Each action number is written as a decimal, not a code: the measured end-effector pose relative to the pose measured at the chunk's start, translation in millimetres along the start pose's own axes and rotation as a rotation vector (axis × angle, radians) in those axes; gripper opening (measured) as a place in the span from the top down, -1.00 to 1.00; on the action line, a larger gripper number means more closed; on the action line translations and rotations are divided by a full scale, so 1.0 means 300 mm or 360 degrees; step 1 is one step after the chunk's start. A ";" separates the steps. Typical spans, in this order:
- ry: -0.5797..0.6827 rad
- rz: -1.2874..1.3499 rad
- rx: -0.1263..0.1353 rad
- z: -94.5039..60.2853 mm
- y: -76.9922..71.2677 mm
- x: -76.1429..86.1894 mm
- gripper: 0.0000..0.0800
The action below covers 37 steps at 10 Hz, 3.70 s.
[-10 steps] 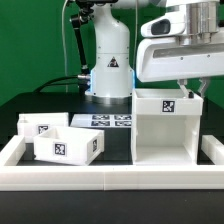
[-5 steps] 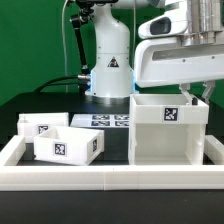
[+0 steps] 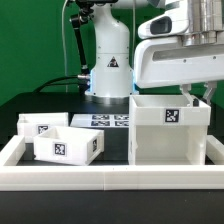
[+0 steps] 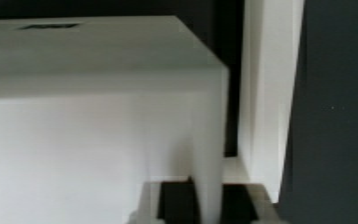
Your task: Assemble drawer
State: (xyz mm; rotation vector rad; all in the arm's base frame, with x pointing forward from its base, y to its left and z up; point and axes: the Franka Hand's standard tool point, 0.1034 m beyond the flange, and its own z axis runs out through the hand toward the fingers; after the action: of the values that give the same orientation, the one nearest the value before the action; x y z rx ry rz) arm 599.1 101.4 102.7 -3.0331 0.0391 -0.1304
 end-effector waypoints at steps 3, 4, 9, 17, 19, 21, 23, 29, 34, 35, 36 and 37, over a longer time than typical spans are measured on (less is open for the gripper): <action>0.0001 0.0051 0.0002 0.000 -0.003 0.000 0.90; 0.0003 0.0158 0.0003 0.000 -0.008 0.000 0.90; 0.0038 0.0995 0.0023 -0.007 -0.021 0.020 0.90; -0.0004 0.1784 0.0086 -0.005 -0.003 0.038 0.90; -0.0062 0.2091 0.0088 -0.002 -0.001 0.040 0.90; -0.0082 0.2269 0.0125 0.005 0.014 0.056 0.90; -0.0086 0.2411 0.0151 0.003 -0.004 0.067 0.90; -0.0076 0.2746 0.0187 0.008 0.037 0.145 0.90; -0.0020 0.2618 0.0222 0.004 -0.026 0.164 0.89; -0.0016 0.2591 0.0223 0.002 -0.037 0.164 0.89; -0.0015 0.2572 0.0223 0.001 -0.040 0.164 0.89; -0.0014 0.2564 0.0222 0.001 -0.037 0.164 0.89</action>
Offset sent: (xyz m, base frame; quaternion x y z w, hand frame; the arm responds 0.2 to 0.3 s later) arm 0.0000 0.0000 0.0000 0.0000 0.0000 0.1296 0.9916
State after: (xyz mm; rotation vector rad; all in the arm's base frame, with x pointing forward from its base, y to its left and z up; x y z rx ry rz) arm 648.3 111.0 107.6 -1.9664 2.1064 0.0336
